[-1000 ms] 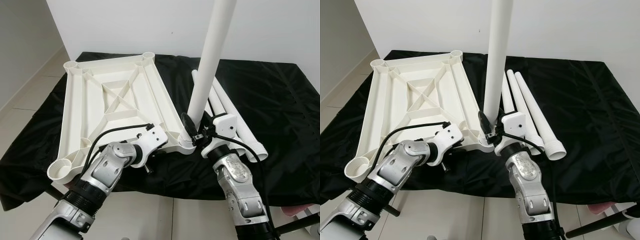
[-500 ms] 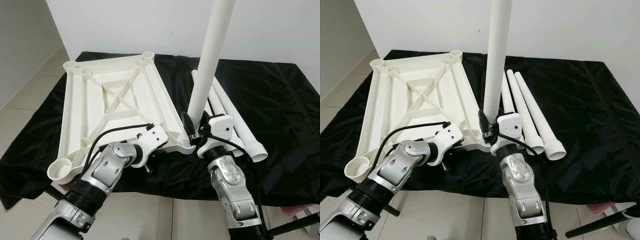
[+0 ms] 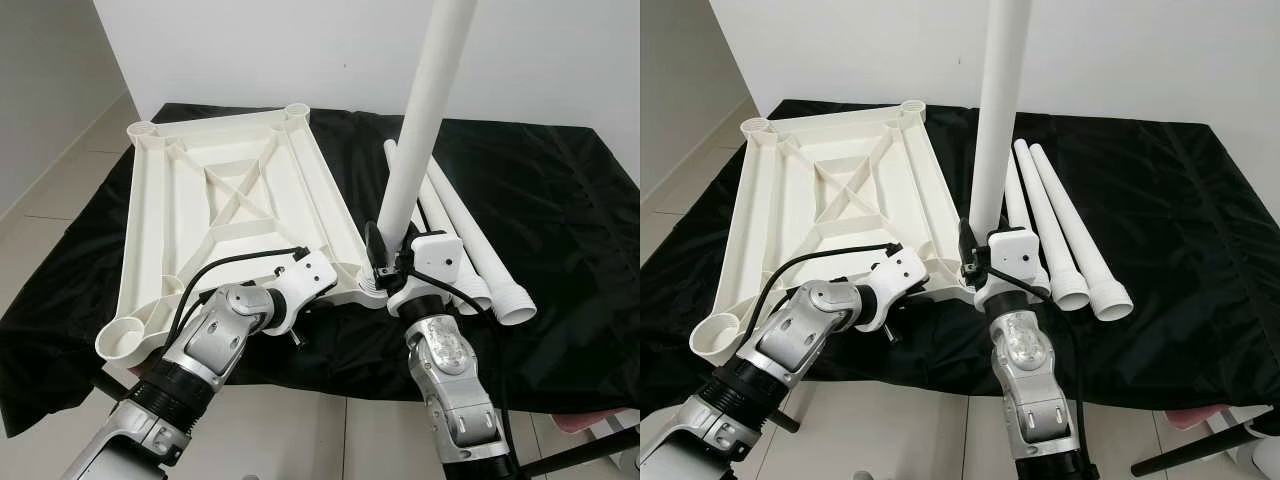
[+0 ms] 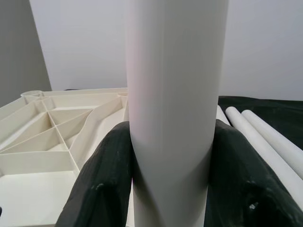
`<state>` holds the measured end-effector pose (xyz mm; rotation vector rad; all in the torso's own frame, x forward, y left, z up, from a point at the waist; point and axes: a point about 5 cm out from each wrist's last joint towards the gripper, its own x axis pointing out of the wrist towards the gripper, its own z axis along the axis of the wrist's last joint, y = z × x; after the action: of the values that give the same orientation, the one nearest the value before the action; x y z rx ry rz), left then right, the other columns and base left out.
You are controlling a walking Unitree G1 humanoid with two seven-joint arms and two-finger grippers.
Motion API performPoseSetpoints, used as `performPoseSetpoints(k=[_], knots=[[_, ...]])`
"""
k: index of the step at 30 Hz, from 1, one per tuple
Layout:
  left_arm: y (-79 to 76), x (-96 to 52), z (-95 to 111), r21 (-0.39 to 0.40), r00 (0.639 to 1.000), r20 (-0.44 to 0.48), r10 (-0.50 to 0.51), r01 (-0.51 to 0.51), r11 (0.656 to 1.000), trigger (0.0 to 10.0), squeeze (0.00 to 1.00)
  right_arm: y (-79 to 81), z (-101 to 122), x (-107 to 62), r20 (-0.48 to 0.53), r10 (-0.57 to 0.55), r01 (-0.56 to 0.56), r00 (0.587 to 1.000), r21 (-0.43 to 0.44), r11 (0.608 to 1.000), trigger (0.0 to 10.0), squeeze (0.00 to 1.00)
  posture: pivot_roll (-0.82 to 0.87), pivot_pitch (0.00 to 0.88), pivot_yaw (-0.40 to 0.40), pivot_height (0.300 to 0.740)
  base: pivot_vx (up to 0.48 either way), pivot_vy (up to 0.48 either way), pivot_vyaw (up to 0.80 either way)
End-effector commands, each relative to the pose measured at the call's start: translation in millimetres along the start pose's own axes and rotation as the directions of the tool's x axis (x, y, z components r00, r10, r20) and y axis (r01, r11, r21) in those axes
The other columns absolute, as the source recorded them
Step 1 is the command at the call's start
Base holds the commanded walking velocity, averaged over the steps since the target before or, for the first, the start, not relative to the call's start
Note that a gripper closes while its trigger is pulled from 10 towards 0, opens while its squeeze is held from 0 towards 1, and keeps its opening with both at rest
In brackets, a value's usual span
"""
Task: Building children table
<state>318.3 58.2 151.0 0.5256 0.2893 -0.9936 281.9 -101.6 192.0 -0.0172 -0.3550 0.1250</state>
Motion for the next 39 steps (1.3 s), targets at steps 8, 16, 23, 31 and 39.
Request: performPoseSetpoints(k=[8,16,23,31,39], knots=[[-7.5,0.3,14.8,0.043,0.998,0.055,-0.043,0.040,0.998,10.0,0.00,-7.1,-18.9,-8.3,-0.104,-0.128,0.123,0.986,-0.049,0.991,10.0,0.00,-0.11,0.098,0.037,0.740,0.000,0.000,0.00],[-5.9,-0.2,15.0,0.041,0.998,0.055,-0.038,0.036,0.998,10.0,0.00,-8.4,-18.0,-7.7,-0.095,-0.192,0.185,0.977,-0.082,0.979,10.0,0.00,-0.10,0.099,0.041,0.740,0.000,0.000,0.00],[-5.2,-0.2,15.3,0.039,0.998,0.055,-0.036,0.034,0.999,10.0,0.00,-8.5,-18.0,-5.6,-0.094,-0.202,0.194,0.975,-0.086,0.977,10.0,0.00,-0.10,0.101,0.041,0.740,0.000,0.000,0.00],[-4.8,-0.5,15.0,0.038,0.998,0.054,-0.034,0.032,0.999,10.0,0.00,-10.8,-18.6,-5.1,-0.100,-0.205,0.198,0.974,-0.071,0.978,10.0,0.00,-0.10,0.103,0.043,0.740,0.000,0.000,0.00],[-5.5,0.0,15.8,0.038,0.998,0.057,-0.039,0.037,0.999,10.0,0.00,-9.7,-14.2,-4.9,-0.075,-0.167,0.164,0.983,-0.040,0.986,10.0,1.00,-0.11,0.105,0.046,0.740,0.000,0.000,0.00]])
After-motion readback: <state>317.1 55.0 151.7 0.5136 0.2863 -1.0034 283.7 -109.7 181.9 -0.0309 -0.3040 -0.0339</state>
